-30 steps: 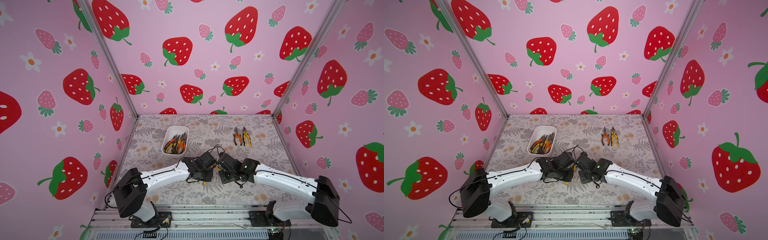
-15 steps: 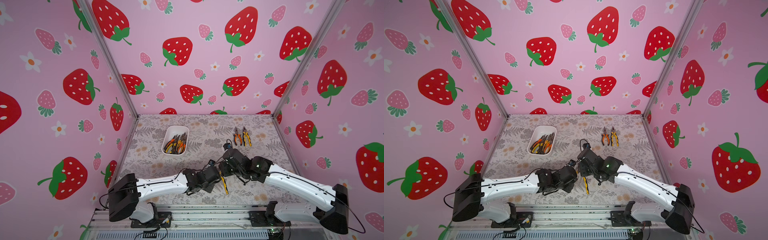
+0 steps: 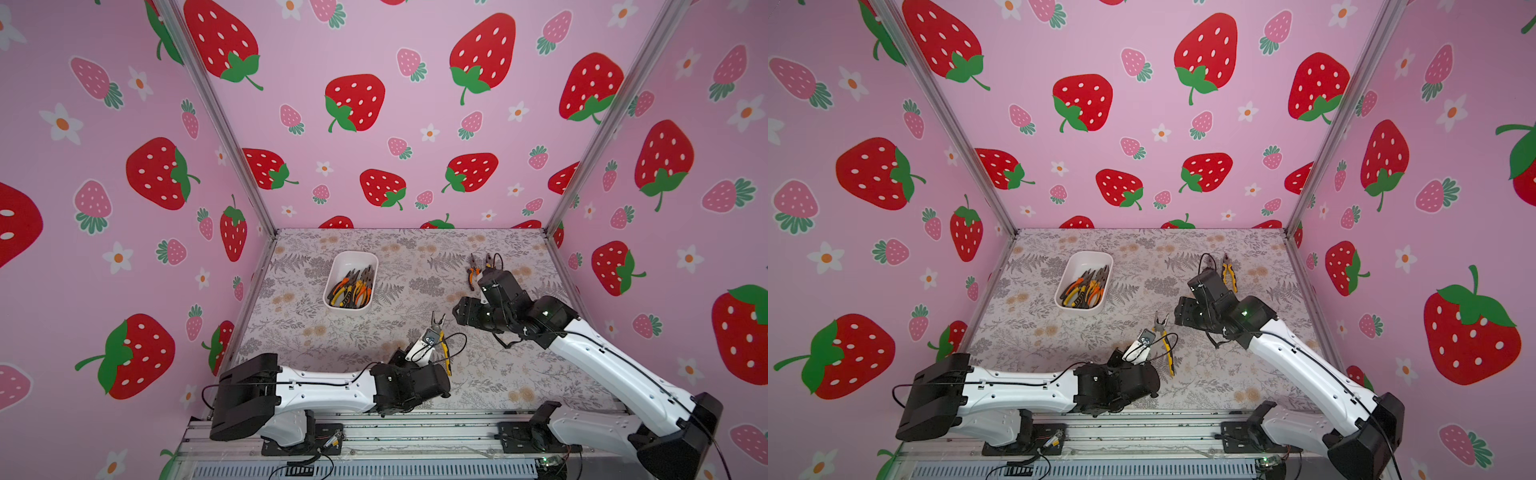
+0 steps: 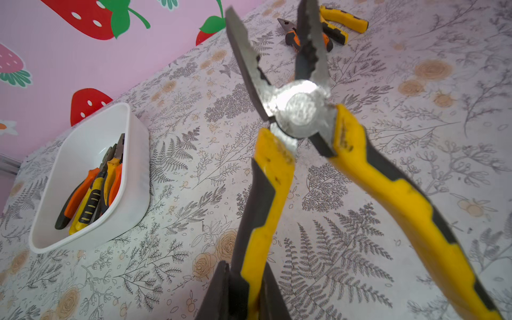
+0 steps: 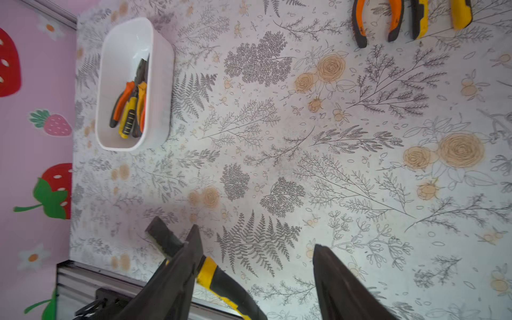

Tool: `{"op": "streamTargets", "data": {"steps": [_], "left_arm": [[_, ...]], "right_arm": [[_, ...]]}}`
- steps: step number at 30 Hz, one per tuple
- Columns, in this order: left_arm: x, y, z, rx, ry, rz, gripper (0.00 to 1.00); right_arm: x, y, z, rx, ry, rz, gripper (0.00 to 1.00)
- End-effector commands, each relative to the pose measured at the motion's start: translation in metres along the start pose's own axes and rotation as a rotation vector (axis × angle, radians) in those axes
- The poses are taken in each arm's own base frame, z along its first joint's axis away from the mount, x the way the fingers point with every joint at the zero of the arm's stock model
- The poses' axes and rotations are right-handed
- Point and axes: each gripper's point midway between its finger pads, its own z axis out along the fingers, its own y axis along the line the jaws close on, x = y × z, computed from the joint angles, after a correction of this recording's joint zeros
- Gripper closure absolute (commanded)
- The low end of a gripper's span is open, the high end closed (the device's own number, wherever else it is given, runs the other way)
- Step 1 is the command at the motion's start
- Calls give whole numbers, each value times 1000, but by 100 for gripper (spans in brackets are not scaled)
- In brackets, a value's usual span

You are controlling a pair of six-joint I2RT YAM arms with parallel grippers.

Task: Take the pliers out of the storage box
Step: Place the pliers at the center of the board.

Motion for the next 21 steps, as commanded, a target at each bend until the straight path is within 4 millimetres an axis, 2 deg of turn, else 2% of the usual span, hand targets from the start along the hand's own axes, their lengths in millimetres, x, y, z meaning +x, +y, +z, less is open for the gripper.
{"op": "streamTargets", "data": {"steps": [1,3,7,9,12,18,21], "left_arm": [[-26,6,-7,-66,-110,-63,100],[-30,3,-11,-65,-147,-53,100],[-33,0,-19,-38,-228,-48,100],[-33,-1,-20,-37,-242,-33,100],[-36,-3,-20,-57,-242,14,100],[-45,-6,-18,-111,-249,53,100],[-48,-11,-15,-125,-249,68,100]], "right_arm": [[5,16,-3,-87,68,96,28],[-1,21,-6,-120,73,148,26],[-41,22,-30,-195,-33,212,26],[-45,33,-31,-193,9,174,26],[-25,46,-17,-154,157,103,27],[7,57,-5,-158,192,71,26],[17,55,2,-124,212,46,26]]}}
